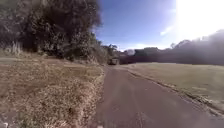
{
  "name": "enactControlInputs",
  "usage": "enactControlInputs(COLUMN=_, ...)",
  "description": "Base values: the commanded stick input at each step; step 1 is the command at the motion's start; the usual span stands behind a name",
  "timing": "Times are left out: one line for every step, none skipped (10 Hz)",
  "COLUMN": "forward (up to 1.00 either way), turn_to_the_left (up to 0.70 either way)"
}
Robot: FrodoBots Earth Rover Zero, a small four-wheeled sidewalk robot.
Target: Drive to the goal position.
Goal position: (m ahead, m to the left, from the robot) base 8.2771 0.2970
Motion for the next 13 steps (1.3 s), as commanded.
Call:
enactControlInputs(forward=0.6, turn_to_the_left=-0.15)
enactControlInputs(forward=0.6, turn_to_the_left=-0.15)
enactControlInputs(forward=0.6, turn_to_the_left=-0.15)
enactControlInputs(forward=0.6, turn_to_the_left=-0.15)
enactControlInputs(forward=0.6, turn_to_the_left=-0.15)
enactControlInputs(forward=0.6, turn_to_the_left=-0.15)
enactControlInputs(forward=0.6, turn_to_the_left=-0.15)
enactControlInputs(forward=0.6, turn_to_the_left=-0.15)
enactControlInputs(forward=0.6, turn_to_the_left=-0.15)
enactControlInputs(forward=0.6, turn_to_the_left=-0.15)
enactControlInputs(forward=0.6, turn_to_the_left=-0.15)
enactControlInputs(forward=0.6, turn_to_the_left=-0.15)
enactControlInputs(forward=0.6, turn_to_the_left=-0.15)
